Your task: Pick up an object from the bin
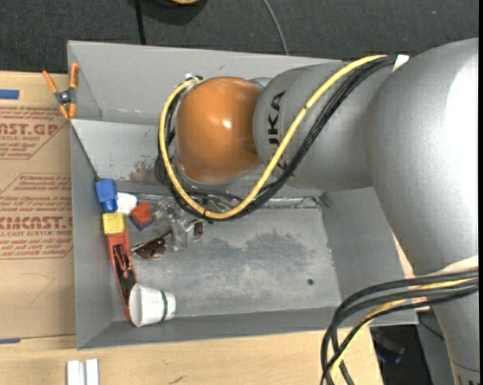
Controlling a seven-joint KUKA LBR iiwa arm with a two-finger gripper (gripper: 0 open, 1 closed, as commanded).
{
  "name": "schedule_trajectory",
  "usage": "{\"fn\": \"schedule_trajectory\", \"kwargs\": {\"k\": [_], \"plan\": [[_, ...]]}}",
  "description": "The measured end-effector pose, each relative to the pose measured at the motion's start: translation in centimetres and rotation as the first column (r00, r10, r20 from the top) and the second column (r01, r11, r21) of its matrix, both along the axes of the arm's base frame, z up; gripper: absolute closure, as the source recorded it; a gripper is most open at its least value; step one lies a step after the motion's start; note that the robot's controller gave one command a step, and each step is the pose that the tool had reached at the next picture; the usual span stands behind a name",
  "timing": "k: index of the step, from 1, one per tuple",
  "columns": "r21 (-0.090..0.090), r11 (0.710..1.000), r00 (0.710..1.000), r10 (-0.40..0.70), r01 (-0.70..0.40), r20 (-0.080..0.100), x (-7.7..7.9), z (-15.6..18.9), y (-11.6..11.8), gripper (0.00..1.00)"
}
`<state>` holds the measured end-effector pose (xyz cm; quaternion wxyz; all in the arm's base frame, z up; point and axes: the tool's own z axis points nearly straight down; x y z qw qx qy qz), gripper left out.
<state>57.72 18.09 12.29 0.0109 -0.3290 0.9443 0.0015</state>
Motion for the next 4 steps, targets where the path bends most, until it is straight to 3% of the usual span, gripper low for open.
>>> {"fn": "schedule_trajectory", "kwargs": {"k": [1, 2, 3, 4], "plan": [[-0.004, 1.000, 1.000, 0.009, -0.009, -0.014, -0.2, 1.0, 0.6, 1.00], [-0.003, 1.000, 1.000, 0.007, -0.007, -0.012, -0.3, 5.7, 0.9, 1.00], [0.003, 1.000, 1.000, 0.026, -0.026, 0.010, 0.5, 5.5, 2.3, 1.00], [0.002, 1.000, 1.000, 0.031, -0.031, 0.000, 0.3, 3.7, 2.4, 1.00]]}}
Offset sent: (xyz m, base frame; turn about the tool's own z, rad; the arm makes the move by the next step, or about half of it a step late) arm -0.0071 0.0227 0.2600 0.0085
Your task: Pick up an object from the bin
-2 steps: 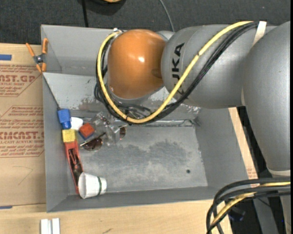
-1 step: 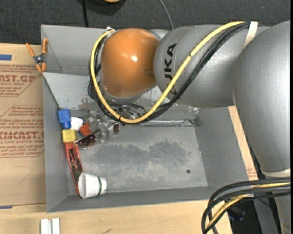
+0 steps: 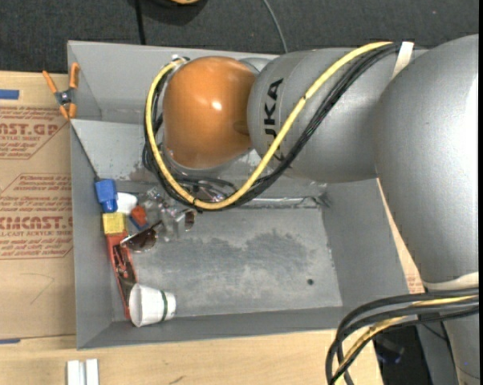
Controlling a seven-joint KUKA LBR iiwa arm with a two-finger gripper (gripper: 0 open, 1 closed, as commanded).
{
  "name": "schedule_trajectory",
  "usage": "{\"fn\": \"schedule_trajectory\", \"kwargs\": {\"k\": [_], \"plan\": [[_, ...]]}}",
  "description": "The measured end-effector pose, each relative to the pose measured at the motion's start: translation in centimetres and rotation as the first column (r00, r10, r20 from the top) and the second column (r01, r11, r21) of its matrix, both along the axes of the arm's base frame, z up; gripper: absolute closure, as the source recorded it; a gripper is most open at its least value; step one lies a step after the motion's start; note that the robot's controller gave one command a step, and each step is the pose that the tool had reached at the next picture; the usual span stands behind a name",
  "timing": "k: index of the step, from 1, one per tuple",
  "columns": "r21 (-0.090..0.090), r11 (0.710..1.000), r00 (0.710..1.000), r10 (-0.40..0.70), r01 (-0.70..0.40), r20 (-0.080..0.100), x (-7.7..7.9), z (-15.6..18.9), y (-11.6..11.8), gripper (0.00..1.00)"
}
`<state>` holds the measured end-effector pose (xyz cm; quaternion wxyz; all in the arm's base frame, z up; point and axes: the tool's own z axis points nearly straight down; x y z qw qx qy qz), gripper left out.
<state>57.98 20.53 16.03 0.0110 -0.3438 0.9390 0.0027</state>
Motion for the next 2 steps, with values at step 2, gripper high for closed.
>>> {"fn": "schedule_trajectory", "kwargs": {"k": [2], "plan": [[-0.005, 0.973, 0.973, 0.232, -0.232, -0.001, -3.6, 6.7, -0.5, 1.00]]}}
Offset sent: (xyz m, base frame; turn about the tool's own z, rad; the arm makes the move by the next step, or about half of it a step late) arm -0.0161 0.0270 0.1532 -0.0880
